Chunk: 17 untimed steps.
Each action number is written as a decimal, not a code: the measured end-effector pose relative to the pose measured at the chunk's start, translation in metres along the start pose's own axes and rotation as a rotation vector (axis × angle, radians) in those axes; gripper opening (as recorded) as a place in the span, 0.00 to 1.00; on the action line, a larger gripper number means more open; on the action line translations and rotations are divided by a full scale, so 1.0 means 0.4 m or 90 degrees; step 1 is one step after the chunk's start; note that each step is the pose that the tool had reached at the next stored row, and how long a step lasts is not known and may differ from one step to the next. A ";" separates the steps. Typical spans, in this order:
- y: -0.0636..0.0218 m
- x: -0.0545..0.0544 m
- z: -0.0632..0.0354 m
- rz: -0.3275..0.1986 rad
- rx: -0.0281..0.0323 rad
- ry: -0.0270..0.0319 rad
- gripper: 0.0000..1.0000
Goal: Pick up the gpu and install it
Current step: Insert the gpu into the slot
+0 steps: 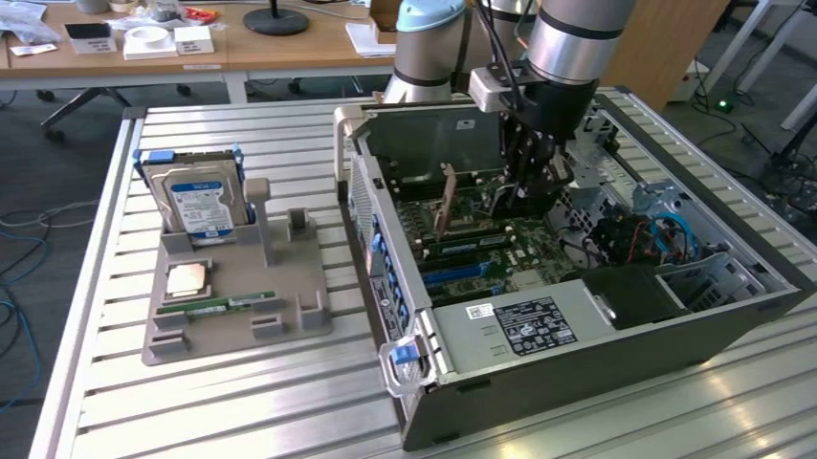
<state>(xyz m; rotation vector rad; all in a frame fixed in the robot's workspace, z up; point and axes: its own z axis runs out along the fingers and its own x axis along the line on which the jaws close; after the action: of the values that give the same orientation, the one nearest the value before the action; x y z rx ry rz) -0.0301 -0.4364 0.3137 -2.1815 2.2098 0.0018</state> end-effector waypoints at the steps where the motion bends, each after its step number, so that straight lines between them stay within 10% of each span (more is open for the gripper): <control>1: 0.001 0.000 0.000 0.000 0.0000 0.0000 0.26; 17: 0.023 0.000 -0.001 0.000 0.0015 0.0000 0.26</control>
<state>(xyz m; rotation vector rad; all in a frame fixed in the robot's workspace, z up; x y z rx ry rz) -0.0393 -0.4364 0.3137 -2.1803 2.2085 -0.0008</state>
